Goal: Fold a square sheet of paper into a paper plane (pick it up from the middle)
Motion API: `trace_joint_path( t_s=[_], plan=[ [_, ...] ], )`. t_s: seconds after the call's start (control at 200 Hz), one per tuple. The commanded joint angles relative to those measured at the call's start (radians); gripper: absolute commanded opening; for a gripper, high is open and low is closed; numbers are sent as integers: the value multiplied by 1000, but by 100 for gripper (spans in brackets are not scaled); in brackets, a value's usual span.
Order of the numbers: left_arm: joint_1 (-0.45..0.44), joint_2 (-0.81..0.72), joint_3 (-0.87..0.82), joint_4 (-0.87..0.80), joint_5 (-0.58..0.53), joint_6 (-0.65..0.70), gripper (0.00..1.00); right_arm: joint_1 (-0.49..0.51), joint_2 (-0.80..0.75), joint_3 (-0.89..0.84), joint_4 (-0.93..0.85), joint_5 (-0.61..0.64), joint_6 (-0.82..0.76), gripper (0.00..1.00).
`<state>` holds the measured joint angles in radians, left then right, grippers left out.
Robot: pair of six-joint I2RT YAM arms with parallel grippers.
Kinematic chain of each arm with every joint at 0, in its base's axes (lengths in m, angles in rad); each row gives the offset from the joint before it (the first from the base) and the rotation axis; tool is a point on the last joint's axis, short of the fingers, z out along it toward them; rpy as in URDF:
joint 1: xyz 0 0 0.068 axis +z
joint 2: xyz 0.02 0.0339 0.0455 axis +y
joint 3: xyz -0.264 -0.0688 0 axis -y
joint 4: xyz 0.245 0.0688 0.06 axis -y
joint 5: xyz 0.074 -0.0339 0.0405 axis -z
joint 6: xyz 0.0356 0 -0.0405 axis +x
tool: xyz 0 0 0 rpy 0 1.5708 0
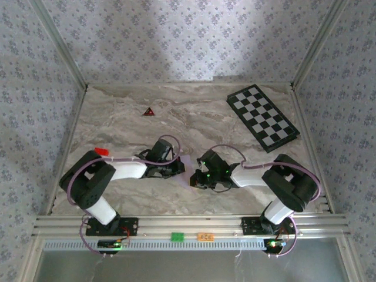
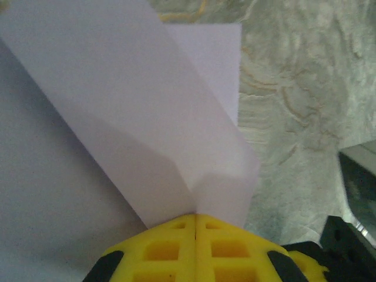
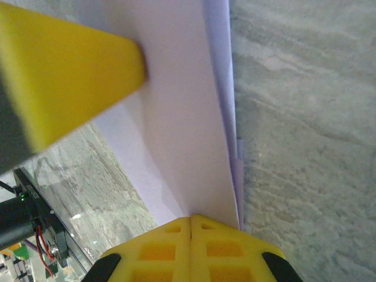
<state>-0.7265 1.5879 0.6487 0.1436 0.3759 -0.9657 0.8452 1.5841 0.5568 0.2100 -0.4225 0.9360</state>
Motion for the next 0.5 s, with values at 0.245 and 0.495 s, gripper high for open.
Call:
trace_joint_path(
  t_s=[0.245, 0.495],
  plan=[
    [-58, -42, -18, -33, 25, 3, 0, 11, 39, -50, -124, 44, 26, 0],
    [-91, 60, -22, 76, 68, 4, 0, 15, 43, -60, -120, 45, 27, 0]
  ],
)
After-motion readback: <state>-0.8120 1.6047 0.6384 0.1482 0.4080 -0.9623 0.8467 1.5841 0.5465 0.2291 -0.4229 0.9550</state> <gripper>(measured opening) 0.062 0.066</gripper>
